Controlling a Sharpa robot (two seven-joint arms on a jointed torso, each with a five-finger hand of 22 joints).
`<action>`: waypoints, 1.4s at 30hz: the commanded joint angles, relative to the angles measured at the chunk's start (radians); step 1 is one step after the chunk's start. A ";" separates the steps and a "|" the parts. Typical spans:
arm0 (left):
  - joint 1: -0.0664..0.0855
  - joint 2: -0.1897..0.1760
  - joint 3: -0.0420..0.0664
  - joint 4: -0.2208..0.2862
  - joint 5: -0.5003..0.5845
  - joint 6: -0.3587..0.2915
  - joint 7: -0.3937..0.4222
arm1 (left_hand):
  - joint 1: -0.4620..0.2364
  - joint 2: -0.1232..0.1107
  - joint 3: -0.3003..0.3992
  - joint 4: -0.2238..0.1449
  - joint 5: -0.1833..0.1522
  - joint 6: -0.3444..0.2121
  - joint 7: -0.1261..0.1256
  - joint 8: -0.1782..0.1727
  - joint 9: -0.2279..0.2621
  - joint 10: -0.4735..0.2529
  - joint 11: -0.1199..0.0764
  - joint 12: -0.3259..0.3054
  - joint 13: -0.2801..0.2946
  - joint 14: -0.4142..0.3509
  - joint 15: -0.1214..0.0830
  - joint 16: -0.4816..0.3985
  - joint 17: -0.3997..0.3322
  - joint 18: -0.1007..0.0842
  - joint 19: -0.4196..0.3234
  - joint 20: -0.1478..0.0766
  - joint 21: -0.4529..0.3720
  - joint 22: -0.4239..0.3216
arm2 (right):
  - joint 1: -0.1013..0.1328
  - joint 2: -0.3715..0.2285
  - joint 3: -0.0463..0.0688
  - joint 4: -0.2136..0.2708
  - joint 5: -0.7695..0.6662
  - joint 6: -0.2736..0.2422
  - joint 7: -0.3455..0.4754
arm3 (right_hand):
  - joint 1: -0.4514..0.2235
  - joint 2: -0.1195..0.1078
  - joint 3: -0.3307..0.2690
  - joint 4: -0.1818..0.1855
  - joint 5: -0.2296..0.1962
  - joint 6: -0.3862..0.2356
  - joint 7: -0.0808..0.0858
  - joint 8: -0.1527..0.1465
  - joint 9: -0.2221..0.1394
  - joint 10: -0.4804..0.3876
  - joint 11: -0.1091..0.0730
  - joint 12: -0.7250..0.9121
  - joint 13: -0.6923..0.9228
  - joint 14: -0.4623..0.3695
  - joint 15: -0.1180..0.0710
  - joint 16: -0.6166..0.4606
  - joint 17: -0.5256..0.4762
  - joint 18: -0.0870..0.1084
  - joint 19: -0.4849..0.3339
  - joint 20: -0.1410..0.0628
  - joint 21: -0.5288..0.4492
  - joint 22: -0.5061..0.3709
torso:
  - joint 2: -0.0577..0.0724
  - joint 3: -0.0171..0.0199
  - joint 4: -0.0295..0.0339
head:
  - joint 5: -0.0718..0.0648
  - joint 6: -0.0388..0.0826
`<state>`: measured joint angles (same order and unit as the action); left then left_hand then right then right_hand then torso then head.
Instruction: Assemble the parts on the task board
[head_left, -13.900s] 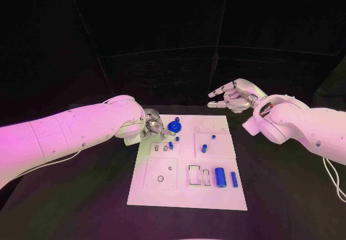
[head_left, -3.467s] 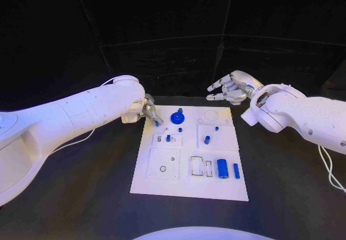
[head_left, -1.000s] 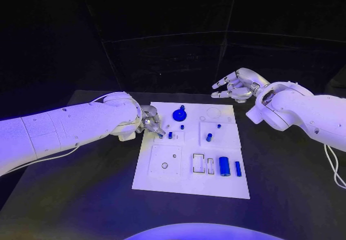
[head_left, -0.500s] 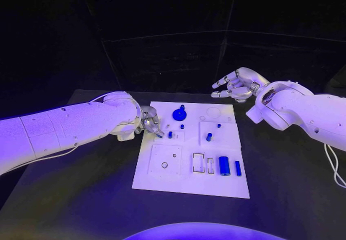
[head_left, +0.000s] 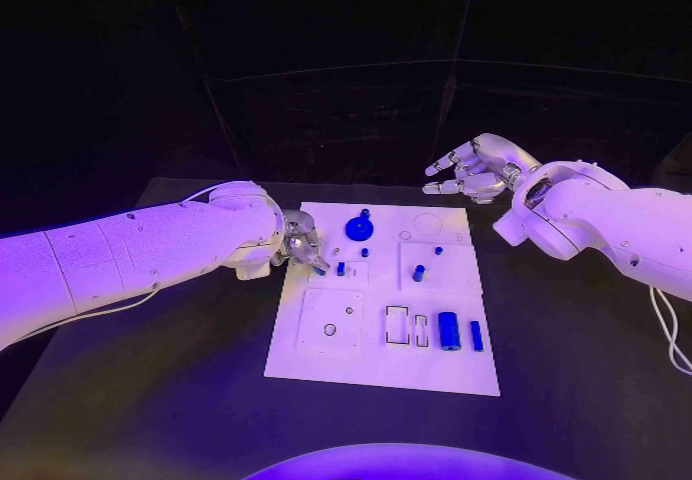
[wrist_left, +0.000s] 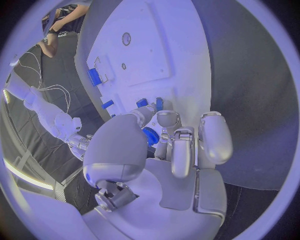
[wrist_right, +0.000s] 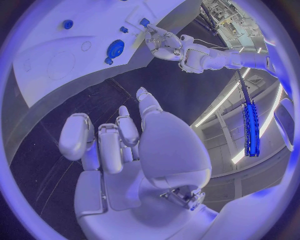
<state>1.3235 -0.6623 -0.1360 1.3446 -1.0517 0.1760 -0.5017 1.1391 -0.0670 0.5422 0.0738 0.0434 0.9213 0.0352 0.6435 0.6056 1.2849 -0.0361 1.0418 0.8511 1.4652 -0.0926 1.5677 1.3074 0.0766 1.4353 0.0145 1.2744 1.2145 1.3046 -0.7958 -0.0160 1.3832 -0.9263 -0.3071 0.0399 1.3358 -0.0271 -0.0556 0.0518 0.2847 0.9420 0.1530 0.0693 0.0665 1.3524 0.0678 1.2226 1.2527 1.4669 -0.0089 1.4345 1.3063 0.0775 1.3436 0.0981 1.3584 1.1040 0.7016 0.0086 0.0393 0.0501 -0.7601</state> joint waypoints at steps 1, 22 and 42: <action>-0.002 0.008 -0.002 -0.005 -0.006 0.023 -0.012 | -0.042 -0.022 -0.008 0.006 0.004 0.012 -0.001 0.005 -0.001 0.008 0.001 0.009 0.003 0.106 0.001 0.003 0.263 0.004 0.007 0.002 0.001 0.002 | 0.002 0.001 0.001 0.001 -0.006 0.006 0.002 | -0.006 0.007 -0.005 0.000 0.004 0.004 0.002 0.004 0.001 -0.005 -0.002 -0.004 -0.001 0.048 -0.003 -0.005 -0.001 0.016 -0.005 -0.002 -0.007 -0.001 | 0.001 0.0006 -0.0014 | 0.000 0.000; -0.001 0.038 -0.002 -0.042 -0.004 0.020 -0.033 | -0.130 -0.041 -0.143 0.071 0.004 0.034 -0.010 0.022 -0.001 0.019 -0.007 0.029 0.020 0.106 -0.007 0.003 0.263 0.000 0.016 -0.003 0.014 0.022 | 0.002 -0.004 0.001 0.006 -0.006 0.003 -0.001 | -0.015 0.011 -0.011 0.007 0.005 0.004 0.002 0.004 0.001 -0.006 -0.002 -0.005 -0.003 0.048 -0.003 -0.007 -0.002 0.016 -0.005 -0.002 -0.008 -0.003 | 0.000 -0.0005 -0.0005 | -0.004 -0.002; -0.002 0.022 -0.002 -0.027 -0.005 0.032 -0.045 | -0.134 -0.035 -0.193 0.086 0.004 0.043 -0.015 0.033 0.001 0.024 -0.011 0.034 0.024 0.106 -0.009 0.003 0.263 -0.002 0.020 -0.006 0.022 0.033 | 0.002 -0.003 0.001 0.005 -0.006 0.004 -0.002 | -0.015 0.011 -0.011 0.007 0.005 0.004 0.002 0.004 0.001 -0.006 -0.002 -0.005 -0.003 0.048 -0.003 -0.007 -0.002 0.016 -0.005 -0.002 -0.008 -0.003 | -0.001 -0.0006 -0.0002 | -0.004 -0.005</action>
<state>1.3218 -0.6402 -0.1380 1.3145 -1.0530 0.1931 -0.5371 1.0128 -0.1052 0.3532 0.1603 0.0471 0.9561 0.0212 0.6740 0.6057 1.3027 -0.0464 1.0696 0.8736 1.4652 -0.0926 1.5677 1.3074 0.0767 1.4481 0.0088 1.2925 1.2471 1.3046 -0.7993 -0.0160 1.3859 -0.9298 -0.3067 0.0361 1.3265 -0.0178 -0.0618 0.0580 0.2847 0.9421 0.1530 0.0693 0.0664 1.3524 0.0678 1.2226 1.2507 1.4668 -0.0089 1.4346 1.3055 0.0775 1.3436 0.0981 1.3545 1.1021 0.7013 0.0080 0.0391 0.0462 -0.7652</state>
